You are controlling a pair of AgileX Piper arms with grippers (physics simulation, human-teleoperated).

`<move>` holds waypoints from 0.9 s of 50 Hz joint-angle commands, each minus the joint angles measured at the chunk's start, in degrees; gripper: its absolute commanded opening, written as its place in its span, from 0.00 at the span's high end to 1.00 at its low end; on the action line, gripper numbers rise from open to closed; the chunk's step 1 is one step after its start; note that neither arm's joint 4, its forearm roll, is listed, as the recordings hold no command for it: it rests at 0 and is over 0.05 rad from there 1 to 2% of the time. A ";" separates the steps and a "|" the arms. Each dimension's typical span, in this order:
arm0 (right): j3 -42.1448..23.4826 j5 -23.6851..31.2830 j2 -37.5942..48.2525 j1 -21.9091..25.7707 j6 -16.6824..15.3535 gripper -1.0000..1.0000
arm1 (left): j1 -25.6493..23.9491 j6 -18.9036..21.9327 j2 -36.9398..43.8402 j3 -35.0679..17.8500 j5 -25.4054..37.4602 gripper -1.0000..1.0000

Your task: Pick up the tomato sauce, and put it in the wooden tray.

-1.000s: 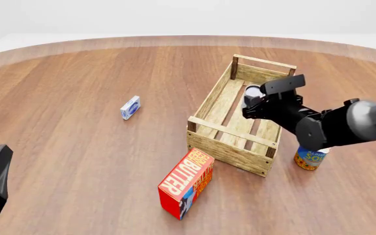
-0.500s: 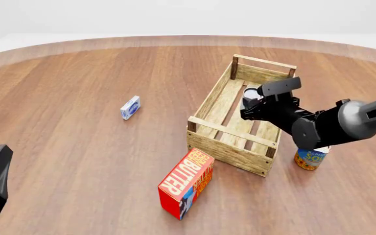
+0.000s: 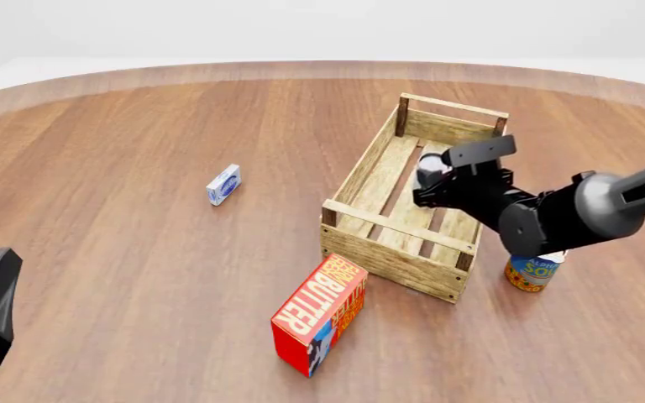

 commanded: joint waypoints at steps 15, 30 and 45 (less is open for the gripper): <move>1.73 0.22 -4.16 -0.57 1.07 0.00 | 0.00 0.00 0.00 0.00 0.00 0.00; 2.09 1.74 -6.35 -0.81 0.49 0.00 | 0.00 0.00 0.00 0.00 0.00 0.00; 3.95 2.92 -10.01 -0.86 0.19 0.00 | 0.00 0.00 0.00 0.00 0.00 0.00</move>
